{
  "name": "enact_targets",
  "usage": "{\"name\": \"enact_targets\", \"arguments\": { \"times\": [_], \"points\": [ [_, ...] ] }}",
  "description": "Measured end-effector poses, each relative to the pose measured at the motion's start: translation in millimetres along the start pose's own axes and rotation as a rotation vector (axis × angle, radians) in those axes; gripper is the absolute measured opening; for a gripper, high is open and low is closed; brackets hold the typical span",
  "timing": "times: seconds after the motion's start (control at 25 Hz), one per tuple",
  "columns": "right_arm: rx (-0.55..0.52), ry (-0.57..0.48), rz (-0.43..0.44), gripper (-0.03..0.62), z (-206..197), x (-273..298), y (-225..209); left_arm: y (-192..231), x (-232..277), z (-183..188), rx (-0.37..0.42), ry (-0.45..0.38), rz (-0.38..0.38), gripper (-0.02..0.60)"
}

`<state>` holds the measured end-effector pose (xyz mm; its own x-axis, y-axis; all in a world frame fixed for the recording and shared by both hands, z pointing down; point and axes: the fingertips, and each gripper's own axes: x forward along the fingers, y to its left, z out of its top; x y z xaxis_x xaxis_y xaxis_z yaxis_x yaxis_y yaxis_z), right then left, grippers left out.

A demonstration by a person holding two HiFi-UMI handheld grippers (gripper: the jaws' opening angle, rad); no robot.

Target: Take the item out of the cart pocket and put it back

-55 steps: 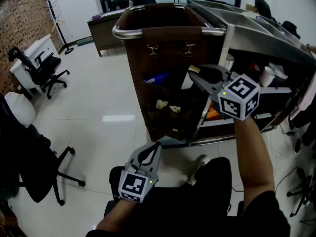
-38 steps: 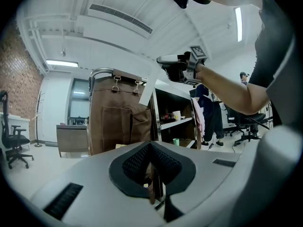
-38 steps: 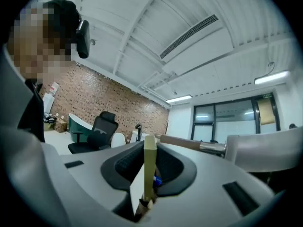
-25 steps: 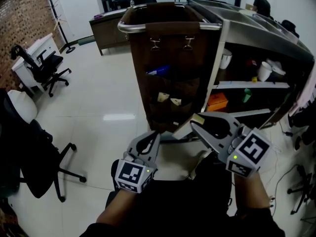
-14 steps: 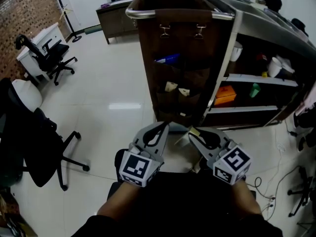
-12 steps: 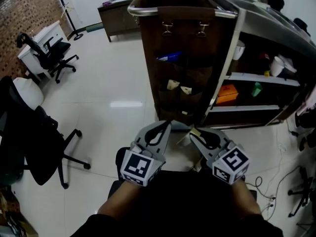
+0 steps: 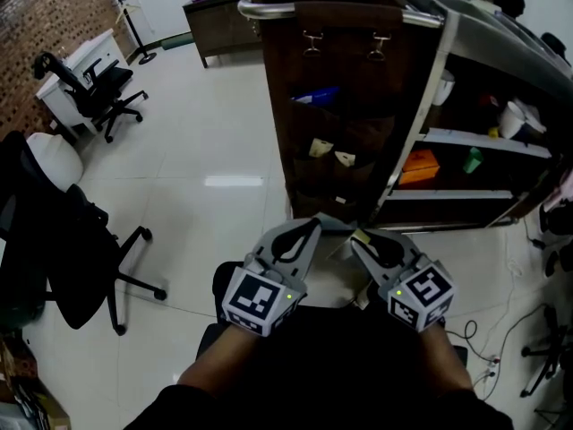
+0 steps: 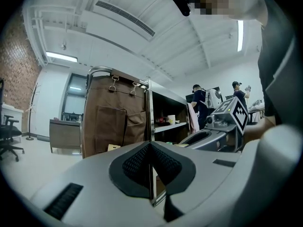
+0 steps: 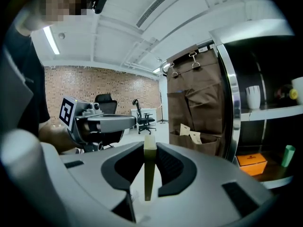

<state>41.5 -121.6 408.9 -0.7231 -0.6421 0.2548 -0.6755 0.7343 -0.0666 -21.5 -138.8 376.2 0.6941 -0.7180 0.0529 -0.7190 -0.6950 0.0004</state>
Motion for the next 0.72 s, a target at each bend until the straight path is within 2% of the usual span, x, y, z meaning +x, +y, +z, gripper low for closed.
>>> {"name": "enact_targets", "arguments": {
  "times": [0.32, 0.72],
  "points": [
    [0.000, 0.010, 0.011, 0.096, -1.3, 0.8, 0.7, -5.8, 1.3, 2.6, 0.008, -0.006, -0.019, 0.000],
    [0.009, 0.010, 0.018, 0.095, -1.9, 2.4, 1.1, -2.7, 1.6, 1.4, 0.024, -0.003, 0.005, 0.000]
  ]
}}
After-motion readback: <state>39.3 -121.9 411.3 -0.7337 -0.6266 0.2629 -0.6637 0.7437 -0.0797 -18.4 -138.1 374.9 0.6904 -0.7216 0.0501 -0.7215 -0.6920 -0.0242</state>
